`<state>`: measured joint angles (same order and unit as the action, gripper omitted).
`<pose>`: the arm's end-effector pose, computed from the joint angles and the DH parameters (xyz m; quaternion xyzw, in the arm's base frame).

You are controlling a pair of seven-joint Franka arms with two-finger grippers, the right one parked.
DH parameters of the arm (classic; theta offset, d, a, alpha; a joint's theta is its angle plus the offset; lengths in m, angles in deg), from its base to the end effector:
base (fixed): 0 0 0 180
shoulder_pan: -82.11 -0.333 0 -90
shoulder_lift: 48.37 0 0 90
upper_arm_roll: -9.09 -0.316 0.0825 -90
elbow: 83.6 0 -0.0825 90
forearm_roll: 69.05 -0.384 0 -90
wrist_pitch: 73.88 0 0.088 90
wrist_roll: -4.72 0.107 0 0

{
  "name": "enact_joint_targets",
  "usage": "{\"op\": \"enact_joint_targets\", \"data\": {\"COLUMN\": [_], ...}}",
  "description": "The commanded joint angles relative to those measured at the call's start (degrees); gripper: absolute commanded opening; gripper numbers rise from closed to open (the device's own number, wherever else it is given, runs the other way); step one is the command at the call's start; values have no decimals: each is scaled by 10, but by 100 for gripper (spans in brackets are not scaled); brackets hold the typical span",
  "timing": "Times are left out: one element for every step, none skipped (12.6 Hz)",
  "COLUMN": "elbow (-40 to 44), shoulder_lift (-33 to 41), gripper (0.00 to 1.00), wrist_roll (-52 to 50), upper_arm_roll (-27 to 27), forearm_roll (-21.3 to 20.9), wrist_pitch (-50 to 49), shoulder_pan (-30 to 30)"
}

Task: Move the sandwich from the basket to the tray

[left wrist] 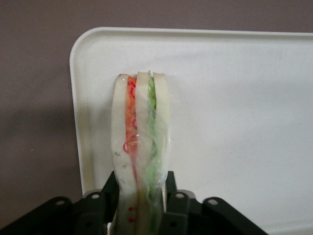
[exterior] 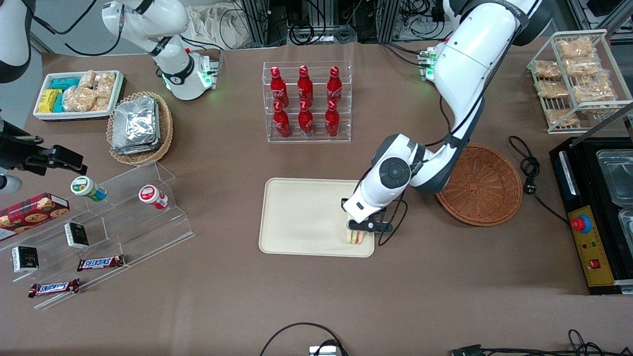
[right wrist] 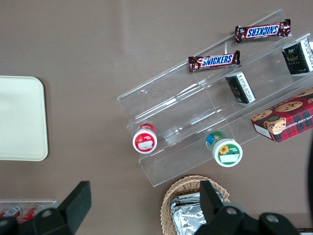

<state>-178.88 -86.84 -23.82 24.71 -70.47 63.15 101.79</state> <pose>0.5776 -0.3806 0.2353 0.9958 -0.0359 -0.0048 0.0843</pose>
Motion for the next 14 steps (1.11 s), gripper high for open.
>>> {"op": "enact_joint_targets", "data": {"elbow": [5,1,-10,-24,-35,-42,-43,-42,-45,-49,-51,-50,-50,-50], "shoulder_lift": [21,35,58,86,120,151,182,208,236,263,289,315,338,358], "gripper": [100,100,100,100,100,100,100,100,100,100,100,100,100,100], "wrist_roll": [-1,-2,-5,-6,-4,-3,-3,-4,-3,4,4,4,5,5], "upper_arm_roll": [-17,-23,-23,-28,-39,-54,-58,-58,-58,-58,-58,-58,-58,-59], "forearm_roll": [4,7,12,12,12,12,13,13,12,12,12,12,12,12], "wrist_pitch": [-8,-16,-39,-78,-122,-157,-180,-191,-200,-227,-253,-275,-290,-300], "shoulder_pan": [10,10,9,6,5,4,-5,-20,-36,-57,-76,-92,-110,-125]}}
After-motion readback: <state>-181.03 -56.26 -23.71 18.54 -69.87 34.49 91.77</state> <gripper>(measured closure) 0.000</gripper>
